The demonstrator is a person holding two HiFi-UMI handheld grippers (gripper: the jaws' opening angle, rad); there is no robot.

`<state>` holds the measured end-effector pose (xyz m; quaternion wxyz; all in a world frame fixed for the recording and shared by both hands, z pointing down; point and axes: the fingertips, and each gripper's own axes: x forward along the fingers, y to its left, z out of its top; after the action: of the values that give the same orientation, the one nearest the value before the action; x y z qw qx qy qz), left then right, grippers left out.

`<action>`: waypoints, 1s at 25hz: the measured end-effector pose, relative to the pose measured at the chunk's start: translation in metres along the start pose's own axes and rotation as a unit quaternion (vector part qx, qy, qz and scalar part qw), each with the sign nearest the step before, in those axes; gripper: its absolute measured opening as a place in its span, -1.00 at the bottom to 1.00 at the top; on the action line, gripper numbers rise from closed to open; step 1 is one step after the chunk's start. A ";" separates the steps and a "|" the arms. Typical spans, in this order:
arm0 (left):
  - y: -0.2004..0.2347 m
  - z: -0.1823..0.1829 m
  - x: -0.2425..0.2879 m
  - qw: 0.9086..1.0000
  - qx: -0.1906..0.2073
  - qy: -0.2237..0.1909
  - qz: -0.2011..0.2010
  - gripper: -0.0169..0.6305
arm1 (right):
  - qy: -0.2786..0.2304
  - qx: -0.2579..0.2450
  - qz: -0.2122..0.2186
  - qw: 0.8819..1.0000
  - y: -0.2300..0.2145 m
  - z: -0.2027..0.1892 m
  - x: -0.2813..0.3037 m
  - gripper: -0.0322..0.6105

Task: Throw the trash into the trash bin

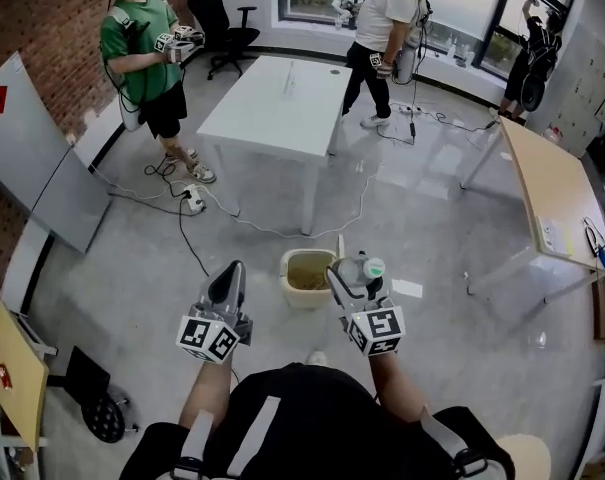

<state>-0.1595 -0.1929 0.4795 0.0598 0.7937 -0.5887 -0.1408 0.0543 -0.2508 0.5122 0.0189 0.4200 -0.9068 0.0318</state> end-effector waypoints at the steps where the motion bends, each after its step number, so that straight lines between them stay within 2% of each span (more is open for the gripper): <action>1: -0.004 -0.001 0.007 1.000 -0.002 -0.002 0.000 -0.93 | -0.002 0.000 0.002 1.000 -0.007 0.001 0.004 0.12; 5: -0.019 -0.005 0.030 1.000 0.003 0.000 0.001 -0.94 | 0.003 0.013 0.013 1.000 -0.032 -0.002 0.020 0.12; 15: -0.010 -0.026 0.043 0.998 0.008 0.017 0.053 -0.93 | 0.022 0.033 0.065 0.997 -0.048 -0.021 0.055 0.12; 20: 0.010 -0.025 0.049 0.998 0.004 0.020 0.067 -0.94 | 0.040 0.041 0.078 0.995 -0.043 -0.030 0.083 0.12; 25: 0.049 -0.031 0.058 0.997 -0.006 0.026 0.067 -0.94 | 0.045 0.032 0.078 0.995 -0.030 -0.030 0.117 0.12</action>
<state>-0.1802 -0.2653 0.5125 0.0894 0.7557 -0.6378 -0.1192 0.0018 -0.3572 0.5508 0.0431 0.3465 -0.9335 0.0812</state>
